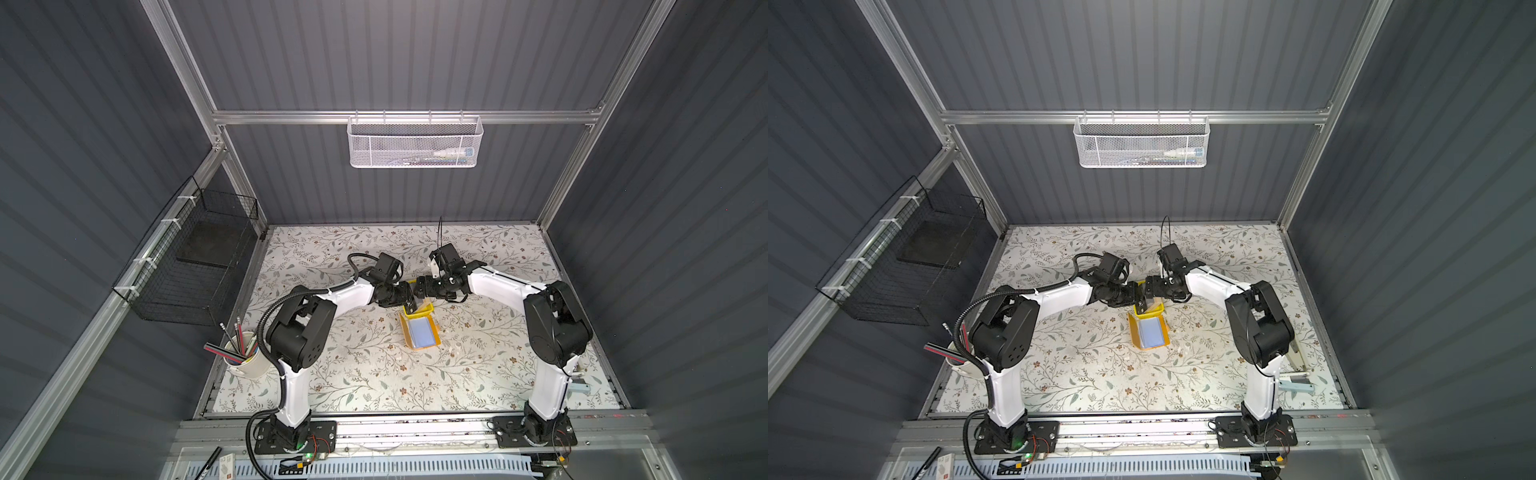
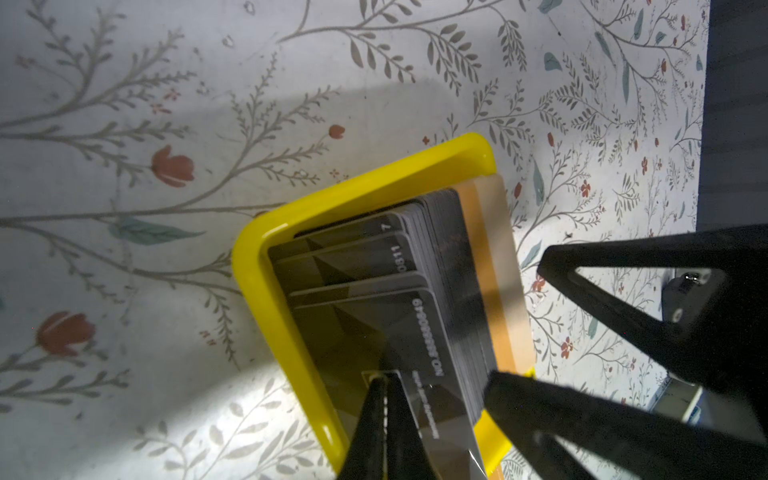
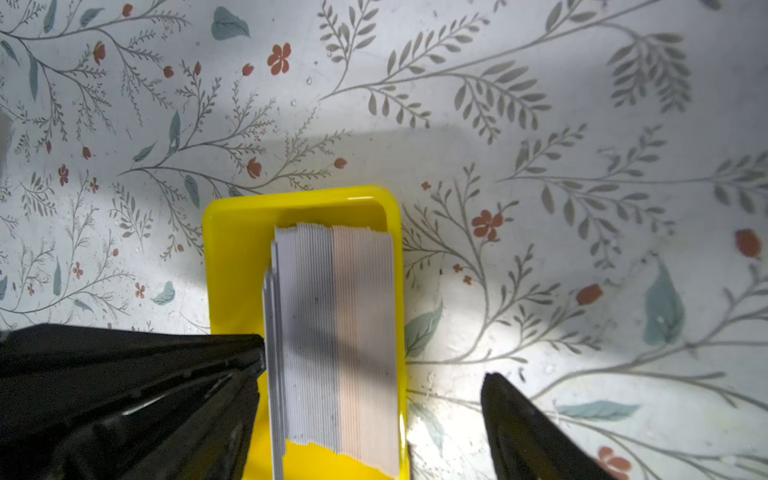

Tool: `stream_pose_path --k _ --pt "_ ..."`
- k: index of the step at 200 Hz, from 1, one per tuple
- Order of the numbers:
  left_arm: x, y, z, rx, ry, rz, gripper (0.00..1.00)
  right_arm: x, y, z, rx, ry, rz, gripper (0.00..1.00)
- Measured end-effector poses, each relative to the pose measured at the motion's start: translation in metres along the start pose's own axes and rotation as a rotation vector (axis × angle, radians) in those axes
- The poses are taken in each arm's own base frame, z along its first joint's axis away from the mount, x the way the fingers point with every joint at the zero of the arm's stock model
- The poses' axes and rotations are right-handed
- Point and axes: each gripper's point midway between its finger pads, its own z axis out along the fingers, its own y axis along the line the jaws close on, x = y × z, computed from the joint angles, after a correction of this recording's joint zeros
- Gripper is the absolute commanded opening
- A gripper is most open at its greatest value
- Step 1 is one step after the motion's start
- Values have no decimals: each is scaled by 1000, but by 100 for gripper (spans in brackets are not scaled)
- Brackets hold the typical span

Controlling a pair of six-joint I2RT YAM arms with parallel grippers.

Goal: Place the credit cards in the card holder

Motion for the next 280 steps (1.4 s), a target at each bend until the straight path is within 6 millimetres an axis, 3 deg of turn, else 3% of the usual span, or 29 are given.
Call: stream_pose_path --k 86,138,199,245,280 --pt "1 0 0 0 1 0 6 29 -1 10 -40 73 -36 88" --pt "0 0 1 7 -8 0 6 28 -1 11 -39 67 -34 87" --pt "0 0 2 14 -18 4 7 5 -3 12 -21 32 -27 86" --pt "0 0 2 17 -19 4 5 8 0 12 -39 47 -42 88" --pt "2 0 -3 18 -22 5 5 24 -1 13 -56 74 -55 89"
